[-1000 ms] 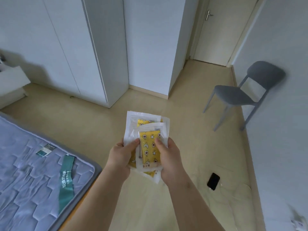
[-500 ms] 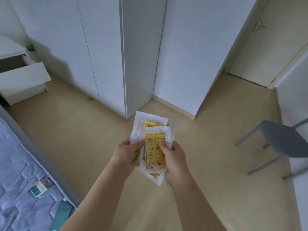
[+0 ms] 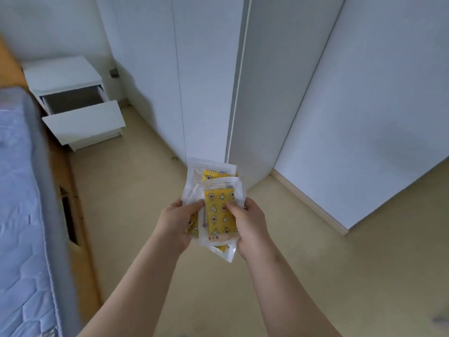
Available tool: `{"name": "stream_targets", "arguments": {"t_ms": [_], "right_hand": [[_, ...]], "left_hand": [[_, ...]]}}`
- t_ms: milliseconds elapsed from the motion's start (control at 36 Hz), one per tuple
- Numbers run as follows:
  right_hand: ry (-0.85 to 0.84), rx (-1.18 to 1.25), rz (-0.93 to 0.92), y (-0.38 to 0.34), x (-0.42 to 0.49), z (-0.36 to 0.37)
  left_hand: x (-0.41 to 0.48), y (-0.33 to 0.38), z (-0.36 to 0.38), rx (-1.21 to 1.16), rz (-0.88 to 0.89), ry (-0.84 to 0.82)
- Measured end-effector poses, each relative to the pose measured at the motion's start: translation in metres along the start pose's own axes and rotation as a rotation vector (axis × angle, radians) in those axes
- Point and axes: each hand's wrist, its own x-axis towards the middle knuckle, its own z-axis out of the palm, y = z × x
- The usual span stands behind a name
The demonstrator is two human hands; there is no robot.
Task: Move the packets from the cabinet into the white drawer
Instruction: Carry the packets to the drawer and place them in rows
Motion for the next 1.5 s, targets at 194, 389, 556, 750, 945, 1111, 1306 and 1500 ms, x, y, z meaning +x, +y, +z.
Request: {"name": "stream_targets", "arguments": {"t_ms": [194, 389, 556, 750, 945, 1111, 1306, 1500], "right_hand": [[-0.195, -0.09, 0.047, -0.022, 0.089, 0.113], [-0.261, -0.162, 0.111, -0.042, 0.17, 0.241], [-0.364, -0.145, 0.139, -0.071, 0.226, 0.363], [-0.365, -0.161, 0.197, -0.077, 0.301, 0.448], [-0.443, -0.183, 0.254, -0.096, 0.399, 0.545], [-0.525, -0.27, 0.23, -0.133, 0.489, 0.628], [-0.6, -0.377, 0.282, -0.133, 0.556, 0.723], [-0.676, -0.525, 0.311, -0.112, 0.621, 0.827]], "left_hand": [[0.079, 0.08, -0.045, -0.139, 0.047, 0.184], [0.164, 0.181, -0.098, -0.185, 0.052, 0.285], [0.227, 0.28, -0.149, -0.247, 0.112, 0.332], [0.306, 0.343, -0.179, -0.266, 0.053, 0.405], [0.402, 0.419, -0.206, -0.309, 0.087, 0.464], [0.486, 0.501, -0.218, -0.295, 0.069, 0.52], [0.555, 0.562, -0.259, -0.435, 0.034, 0.633], [0.639, 0.618, -0.333, -0.479, -0.019, 0.645]]}}
